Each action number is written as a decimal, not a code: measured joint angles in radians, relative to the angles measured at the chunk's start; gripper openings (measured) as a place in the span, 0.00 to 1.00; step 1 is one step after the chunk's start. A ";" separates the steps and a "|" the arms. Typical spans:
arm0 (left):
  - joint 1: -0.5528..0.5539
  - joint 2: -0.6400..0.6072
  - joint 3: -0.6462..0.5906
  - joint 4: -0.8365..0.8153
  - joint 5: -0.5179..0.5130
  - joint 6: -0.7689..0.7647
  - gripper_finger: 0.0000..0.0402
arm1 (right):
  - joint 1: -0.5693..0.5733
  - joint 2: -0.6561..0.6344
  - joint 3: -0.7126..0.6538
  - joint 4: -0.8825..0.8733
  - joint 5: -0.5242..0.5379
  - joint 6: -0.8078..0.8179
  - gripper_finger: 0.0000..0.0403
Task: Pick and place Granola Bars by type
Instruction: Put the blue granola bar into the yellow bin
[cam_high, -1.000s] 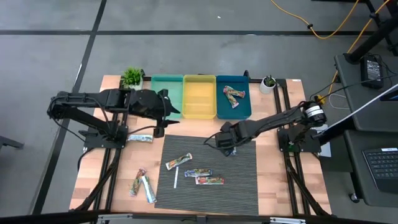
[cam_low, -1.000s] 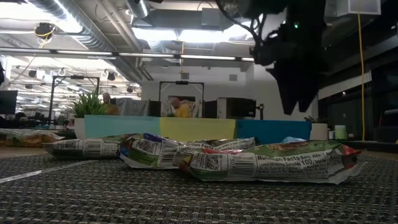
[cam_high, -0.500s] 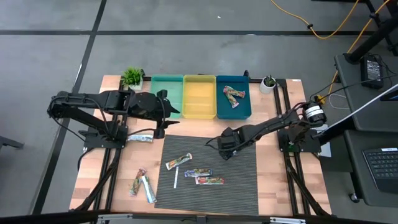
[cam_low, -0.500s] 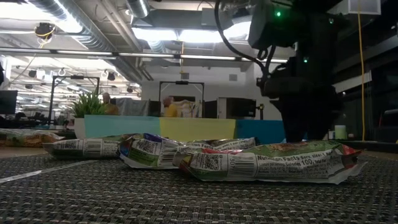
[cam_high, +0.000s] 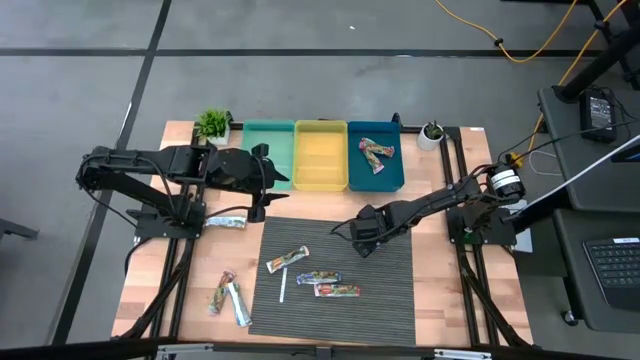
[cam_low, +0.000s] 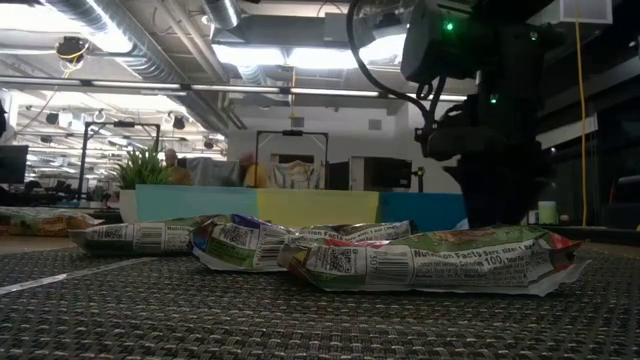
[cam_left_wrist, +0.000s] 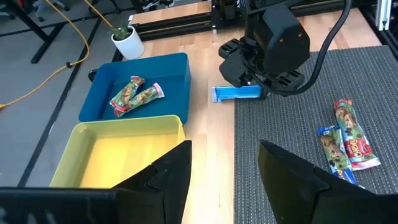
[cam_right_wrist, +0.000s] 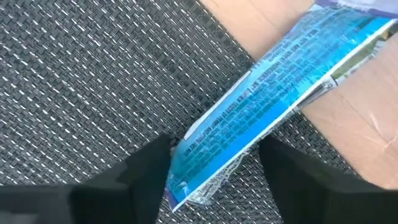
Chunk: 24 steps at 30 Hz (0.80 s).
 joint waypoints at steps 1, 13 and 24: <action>0.000 0.000 0.000 0.000 0.000 0.000 0.44 | 0.000 0.000 0.000 0.000 0.000 0.000 0.55; 0.000 0.000 0.000 0.000 0.000 0.000 0.44 | 0.009 -0.011 0.002 -0.005 0.002 -0.056 0.27; 0.000 0.000 0.000 -0.001 0.000 -0.003 0.44 | 0.087 -0.231 0.002 -0.022 0.079 -0.058 0.19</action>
